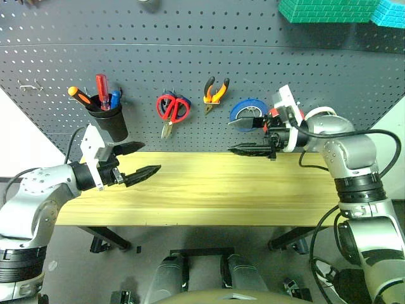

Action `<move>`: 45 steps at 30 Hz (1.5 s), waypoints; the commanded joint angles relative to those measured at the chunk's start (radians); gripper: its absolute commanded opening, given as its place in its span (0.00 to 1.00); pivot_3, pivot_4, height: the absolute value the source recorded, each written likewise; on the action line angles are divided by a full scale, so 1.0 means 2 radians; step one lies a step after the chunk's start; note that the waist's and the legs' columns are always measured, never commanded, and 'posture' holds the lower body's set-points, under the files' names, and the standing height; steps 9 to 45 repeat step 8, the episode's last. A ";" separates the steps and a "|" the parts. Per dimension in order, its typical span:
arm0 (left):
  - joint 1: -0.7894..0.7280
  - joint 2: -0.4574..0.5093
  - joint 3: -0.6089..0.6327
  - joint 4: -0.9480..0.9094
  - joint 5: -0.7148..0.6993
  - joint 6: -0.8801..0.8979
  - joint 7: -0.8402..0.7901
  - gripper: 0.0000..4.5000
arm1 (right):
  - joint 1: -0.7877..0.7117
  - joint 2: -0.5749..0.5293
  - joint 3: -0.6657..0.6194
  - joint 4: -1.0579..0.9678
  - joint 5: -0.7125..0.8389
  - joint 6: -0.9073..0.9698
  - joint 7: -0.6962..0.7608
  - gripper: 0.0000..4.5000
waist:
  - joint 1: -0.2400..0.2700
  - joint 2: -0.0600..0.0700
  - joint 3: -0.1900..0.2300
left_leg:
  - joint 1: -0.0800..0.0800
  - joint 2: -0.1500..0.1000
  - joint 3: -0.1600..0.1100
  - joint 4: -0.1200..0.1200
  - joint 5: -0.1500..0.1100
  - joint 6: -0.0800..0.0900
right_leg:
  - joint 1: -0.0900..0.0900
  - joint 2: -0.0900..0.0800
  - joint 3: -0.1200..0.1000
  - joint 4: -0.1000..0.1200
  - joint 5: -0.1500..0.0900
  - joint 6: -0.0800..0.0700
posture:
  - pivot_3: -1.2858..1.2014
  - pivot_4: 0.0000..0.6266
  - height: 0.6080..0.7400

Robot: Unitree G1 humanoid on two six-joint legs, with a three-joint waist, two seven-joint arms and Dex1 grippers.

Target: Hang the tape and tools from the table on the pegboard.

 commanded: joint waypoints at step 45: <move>0.030 -0.068 -0.007 0.105 0.014 -0.154 -0.076 0.99 | 0.038 -0.012 -0.002 0.032 -0.022 -0.059 0.018 1.00 | -0.002 0.002 0.023 | -0.001 0.003 0.005 0.001 0.000 0.001 | -0.002 -0.003 -0.001 0.001 0.000 0.000 | 0.52 0.38 0.93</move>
